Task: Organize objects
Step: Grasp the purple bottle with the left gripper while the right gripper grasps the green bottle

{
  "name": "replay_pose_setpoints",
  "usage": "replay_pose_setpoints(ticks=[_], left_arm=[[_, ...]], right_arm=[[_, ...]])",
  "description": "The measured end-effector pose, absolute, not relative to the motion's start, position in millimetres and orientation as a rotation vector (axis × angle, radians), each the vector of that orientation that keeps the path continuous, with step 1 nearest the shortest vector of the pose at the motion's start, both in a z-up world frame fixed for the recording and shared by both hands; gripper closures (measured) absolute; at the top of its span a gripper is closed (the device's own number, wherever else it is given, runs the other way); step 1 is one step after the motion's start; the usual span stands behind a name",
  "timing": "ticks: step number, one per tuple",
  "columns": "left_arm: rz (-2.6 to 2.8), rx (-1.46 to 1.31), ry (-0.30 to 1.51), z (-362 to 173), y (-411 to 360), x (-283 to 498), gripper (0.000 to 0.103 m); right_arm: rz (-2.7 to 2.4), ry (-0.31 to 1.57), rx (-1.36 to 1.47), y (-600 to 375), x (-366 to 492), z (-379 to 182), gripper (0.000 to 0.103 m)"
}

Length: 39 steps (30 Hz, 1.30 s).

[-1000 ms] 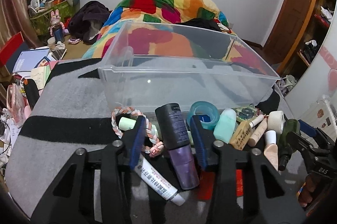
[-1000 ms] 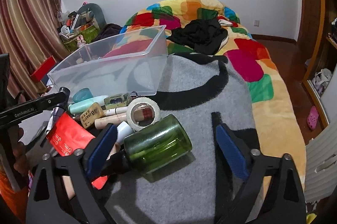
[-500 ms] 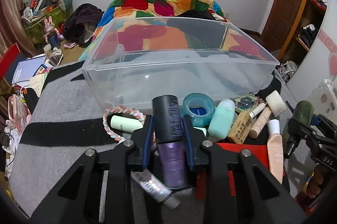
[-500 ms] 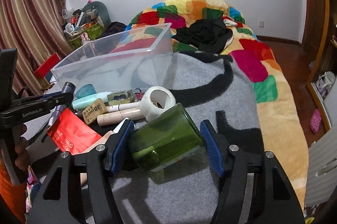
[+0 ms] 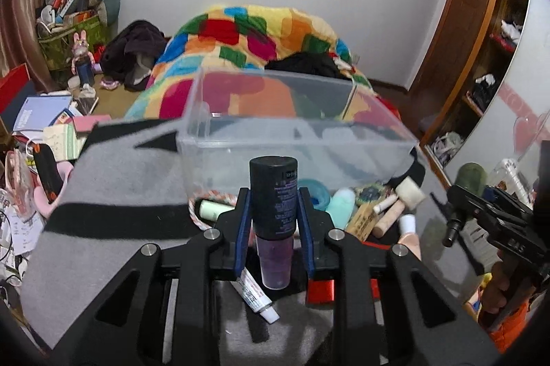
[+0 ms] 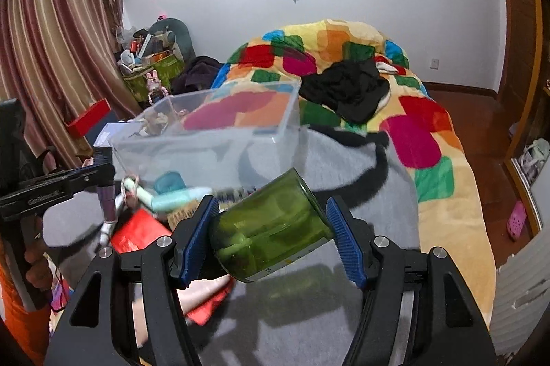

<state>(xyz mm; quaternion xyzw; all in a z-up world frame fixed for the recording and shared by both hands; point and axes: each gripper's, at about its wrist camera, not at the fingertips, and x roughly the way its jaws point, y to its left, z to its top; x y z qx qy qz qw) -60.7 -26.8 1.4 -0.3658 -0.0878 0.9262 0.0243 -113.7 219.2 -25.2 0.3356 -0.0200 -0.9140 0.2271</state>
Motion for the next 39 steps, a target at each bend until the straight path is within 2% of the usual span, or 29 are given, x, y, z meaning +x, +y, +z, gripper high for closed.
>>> replay_pose_setpoints(ticks=[8,19,31,39], left_arm=[[2.905,-1.059,-0.286,29.1,-40.8,-71.7,0.078],[2.985,-1.054,-0.167,58.8,-53.5,-123.8,0.078],[2.919,-1.283,-0.044,14.7,-46.6,-183.0,0.078],[2.834,-1.368,-0.055,-8.8,-39.4,-186.5,0.078]], right_arm=[[-2.546,-0.084,0.868,199.0,-145.4,0.5,0.042],[-2.554,-0.051,0.899,157.7,-205.2,8.6,0.041],[-2.505,0.121,1.055,119.2,-236.3,-24.9,0.041],[-2.462,0.236,1.095,102.4,-231.8,-36.7,0.041]])
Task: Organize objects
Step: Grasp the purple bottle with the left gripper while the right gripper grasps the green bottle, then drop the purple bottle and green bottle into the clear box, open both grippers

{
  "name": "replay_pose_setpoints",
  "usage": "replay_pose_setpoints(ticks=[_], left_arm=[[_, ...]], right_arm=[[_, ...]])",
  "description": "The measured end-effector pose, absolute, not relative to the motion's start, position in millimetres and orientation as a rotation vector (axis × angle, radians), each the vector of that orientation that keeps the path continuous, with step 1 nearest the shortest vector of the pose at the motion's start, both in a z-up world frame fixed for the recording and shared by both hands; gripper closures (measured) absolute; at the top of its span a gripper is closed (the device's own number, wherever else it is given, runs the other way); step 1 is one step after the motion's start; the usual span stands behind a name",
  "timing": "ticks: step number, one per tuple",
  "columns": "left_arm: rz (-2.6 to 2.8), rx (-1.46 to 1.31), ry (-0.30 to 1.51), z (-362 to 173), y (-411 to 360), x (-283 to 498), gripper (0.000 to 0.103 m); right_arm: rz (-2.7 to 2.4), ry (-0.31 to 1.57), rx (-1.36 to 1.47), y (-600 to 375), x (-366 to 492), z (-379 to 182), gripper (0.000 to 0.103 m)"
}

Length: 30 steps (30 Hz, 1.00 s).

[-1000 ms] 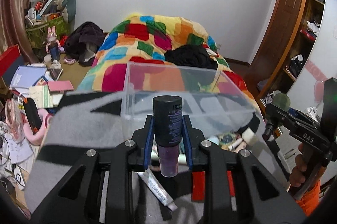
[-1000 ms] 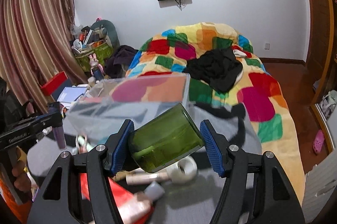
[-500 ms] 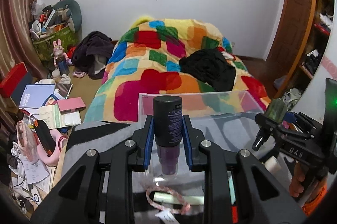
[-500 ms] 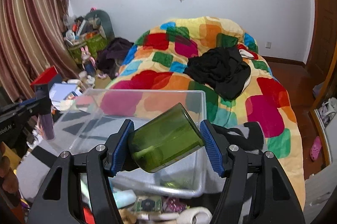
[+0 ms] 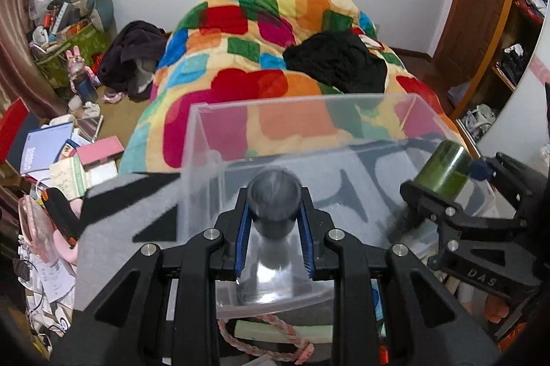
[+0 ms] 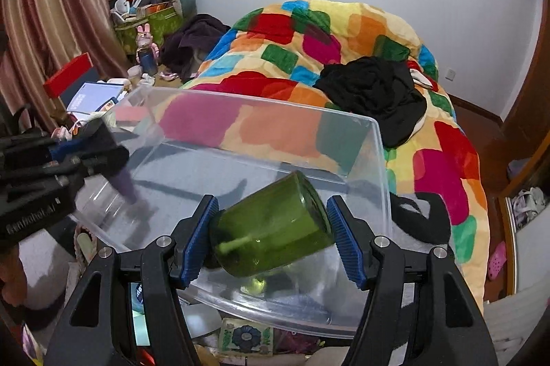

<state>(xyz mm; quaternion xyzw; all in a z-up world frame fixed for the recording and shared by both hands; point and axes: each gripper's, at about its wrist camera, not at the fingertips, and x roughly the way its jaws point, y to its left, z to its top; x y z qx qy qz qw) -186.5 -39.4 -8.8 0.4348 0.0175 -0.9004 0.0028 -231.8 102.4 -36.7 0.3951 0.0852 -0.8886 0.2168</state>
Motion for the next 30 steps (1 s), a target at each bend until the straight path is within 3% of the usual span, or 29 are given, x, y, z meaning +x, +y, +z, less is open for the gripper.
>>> replay_pose_setpoints(ticks=[8,12,16,21,26,30], left_arm=[[-2.858,1.356,0.075,-3.6,-37.6,-174.2,0.077],[-2.881,1.325,0.069,4.0,-37.8,-161.7,0.064],[-2.898,1.279,0.059,11.4,-40.3,-146.4,0.060],[-2.915,1.178,0.047,21.4,-42.5,-119.0,0.041],[-2.923,1.148,0.016,21.5,-40.7,-94.0,0.032],[-2.926,1.195,0.034,11.4,-40.8,-80.6,0.031]], right_arm=[[-2.448,0.206,1.120,109.4,-230.8,-34.3,0.038],[-2.452,0.222,1.087,110.1,-221.4,-27.6,0.037],[-2.454,0.198,1.040,121.0,-208.5,-17.4,0.031],[-2.495,0.174,1.001,140.4,-193.4,-8.8,0.025],[-2.510,0.133,1.012,165.1,-182.6,-9.0,0.023],[-2.521,0.092,1.041,185.2,-176.6,-13.8,0.023]])
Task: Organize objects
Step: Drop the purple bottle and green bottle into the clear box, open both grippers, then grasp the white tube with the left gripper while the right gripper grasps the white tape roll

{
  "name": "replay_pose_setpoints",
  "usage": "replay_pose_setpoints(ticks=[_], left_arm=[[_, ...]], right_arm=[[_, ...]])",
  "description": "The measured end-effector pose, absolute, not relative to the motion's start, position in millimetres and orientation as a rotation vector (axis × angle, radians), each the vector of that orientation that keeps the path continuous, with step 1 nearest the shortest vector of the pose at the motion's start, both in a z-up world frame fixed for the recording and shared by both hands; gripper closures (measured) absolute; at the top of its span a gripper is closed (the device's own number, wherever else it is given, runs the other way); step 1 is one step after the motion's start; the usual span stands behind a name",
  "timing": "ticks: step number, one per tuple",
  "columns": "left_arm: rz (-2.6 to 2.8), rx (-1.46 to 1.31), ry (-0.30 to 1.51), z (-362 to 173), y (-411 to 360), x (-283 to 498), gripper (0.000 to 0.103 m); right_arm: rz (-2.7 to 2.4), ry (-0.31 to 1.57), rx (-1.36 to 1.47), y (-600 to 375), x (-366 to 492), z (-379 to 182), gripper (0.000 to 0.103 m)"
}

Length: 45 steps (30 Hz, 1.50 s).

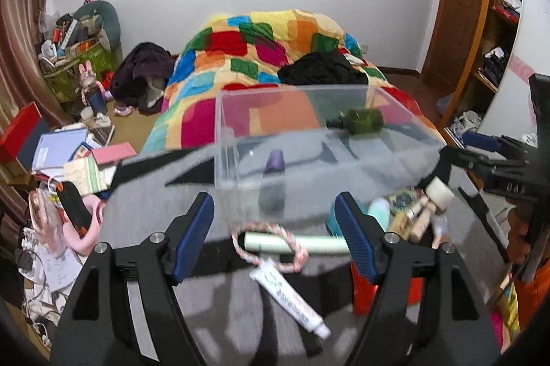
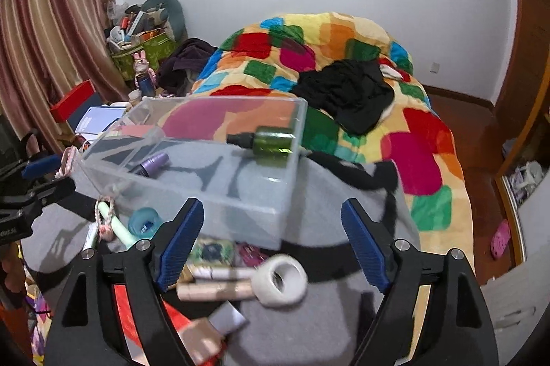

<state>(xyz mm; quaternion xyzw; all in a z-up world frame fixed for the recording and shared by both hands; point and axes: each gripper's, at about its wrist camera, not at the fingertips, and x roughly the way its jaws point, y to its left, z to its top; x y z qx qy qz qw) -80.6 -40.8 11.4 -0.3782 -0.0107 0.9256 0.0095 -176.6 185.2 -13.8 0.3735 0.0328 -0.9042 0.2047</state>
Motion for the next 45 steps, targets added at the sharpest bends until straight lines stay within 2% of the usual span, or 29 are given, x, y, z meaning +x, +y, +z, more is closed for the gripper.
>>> replay_pose_setpoints(ticks=[5,12,20,22,24,25,27,28,33,45], left_arm=[[2.845,-1.261,0.013,-15.2,-31.9,-71.5,0.031],[2.797,-1.393,-0.059,-53.4,-38.3,-62.1,0.031],[2.832,-1.370,-0.043,-59.6,-48.3,-37.4,0.044],[2.842,-1.360,-0.042,-59.9,-47.9,-35.5,0.048],[2.860,-1.344,-0.050,-60.0,-47.3,-33.6,0.062],[2.866,-1.338,-0.055,-60.2,-47.7,-32.5,0.065],[2.883,-1.327,-0.054,-60.7,-46.8,-31.0,0.083],[2.890,-1.325,-0.042,-60.8,-46.4,-30.5,0.086],[2.924,-1.301,-0.009,-59.9,-46.0,-26.4,0.087],[2.975,-1.173,-0.092,-26.5,-57.3,-26.1,0.087]], right_arm=[[-2.519,0.079,1.089,199.4,-168.7,-27.4,0.022],[-2.479,0.067,1.149,206.6,-160.0,-50.6,0.023],[-2.490,0.127,1.193,203.3,-165.2,-63.2,0.023],[-2.481,0.154,1.210,199.1,-167.8,-66.2,0.030],[-2.451,0.155,1.231,197.8,-170.5,-69.1,0.045],[-2.441,0.151,1.238,197.8,-171.2,-70.3,0.049],[-2.434,0.149,1.230,198.5,-170.1,-69.9,0.062],[-2.427,0.147,1.225,198.7,-168.8,-69.7,0.064],[-2.467,0.172,1.169,197.5,-161.3,-63.7,0.065],[-2.540,0.117,0.969,201.2,-136.6,-18.5,0.065]])
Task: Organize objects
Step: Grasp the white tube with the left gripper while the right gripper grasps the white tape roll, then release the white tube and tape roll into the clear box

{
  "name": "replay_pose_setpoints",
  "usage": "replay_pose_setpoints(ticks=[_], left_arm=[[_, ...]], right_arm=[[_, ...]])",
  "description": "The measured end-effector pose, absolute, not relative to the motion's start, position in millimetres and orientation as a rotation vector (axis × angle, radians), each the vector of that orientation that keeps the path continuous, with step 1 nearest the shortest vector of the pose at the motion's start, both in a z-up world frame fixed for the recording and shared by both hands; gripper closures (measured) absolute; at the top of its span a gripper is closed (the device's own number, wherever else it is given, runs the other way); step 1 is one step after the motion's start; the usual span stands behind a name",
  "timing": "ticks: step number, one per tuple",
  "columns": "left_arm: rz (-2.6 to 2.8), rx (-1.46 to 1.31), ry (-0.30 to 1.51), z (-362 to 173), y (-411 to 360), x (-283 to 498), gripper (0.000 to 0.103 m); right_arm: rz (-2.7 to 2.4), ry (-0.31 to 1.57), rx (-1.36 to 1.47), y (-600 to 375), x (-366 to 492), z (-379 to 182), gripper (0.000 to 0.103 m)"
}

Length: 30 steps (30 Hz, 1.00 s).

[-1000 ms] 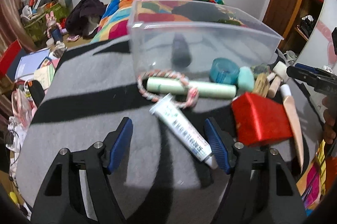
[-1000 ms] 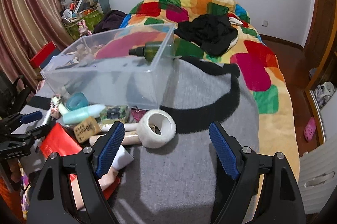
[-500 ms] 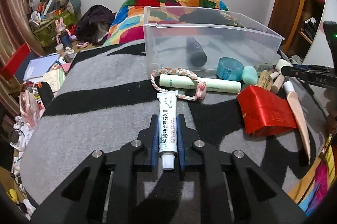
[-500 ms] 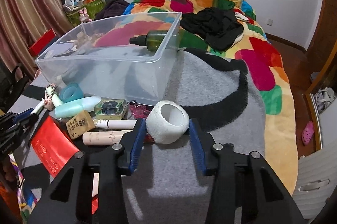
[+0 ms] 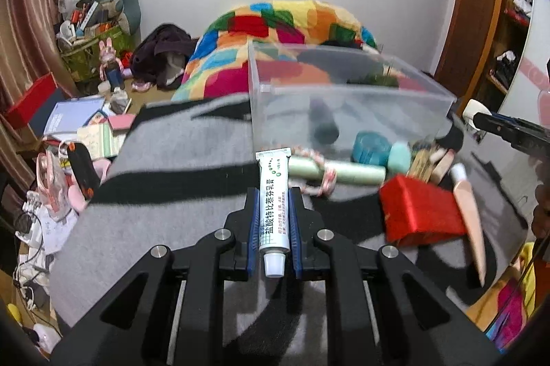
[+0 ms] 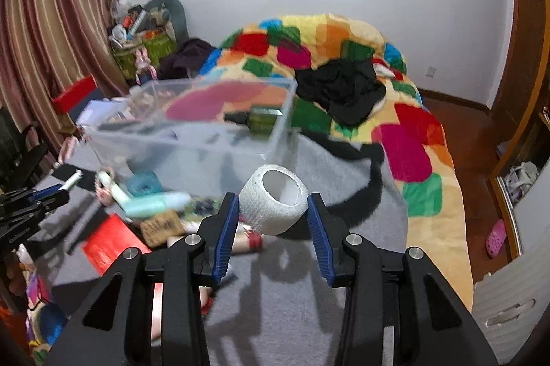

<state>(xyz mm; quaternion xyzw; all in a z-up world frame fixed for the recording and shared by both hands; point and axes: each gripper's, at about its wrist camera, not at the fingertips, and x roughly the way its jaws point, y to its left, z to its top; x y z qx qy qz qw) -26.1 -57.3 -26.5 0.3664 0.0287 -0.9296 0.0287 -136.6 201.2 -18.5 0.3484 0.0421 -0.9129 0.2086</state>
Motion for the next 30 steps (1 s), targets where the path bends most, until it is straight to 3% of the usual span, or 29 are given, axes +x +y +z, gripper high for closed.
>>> replay_pose_setpoints(ticks=[13,30], left_arm=[[-2.954,1.019,0.134,10.0,-53.9,-62.1,0.087],[-2.932,1.241,0.132,1.7,-51.6,-142.7,0.087]], right_arm=[[-2.494,0.078,0.833,163.1,-144.7,12.6,0.065],[-2.460,0.170,0.983,139.4,-197.5,-12.7,0.065]])
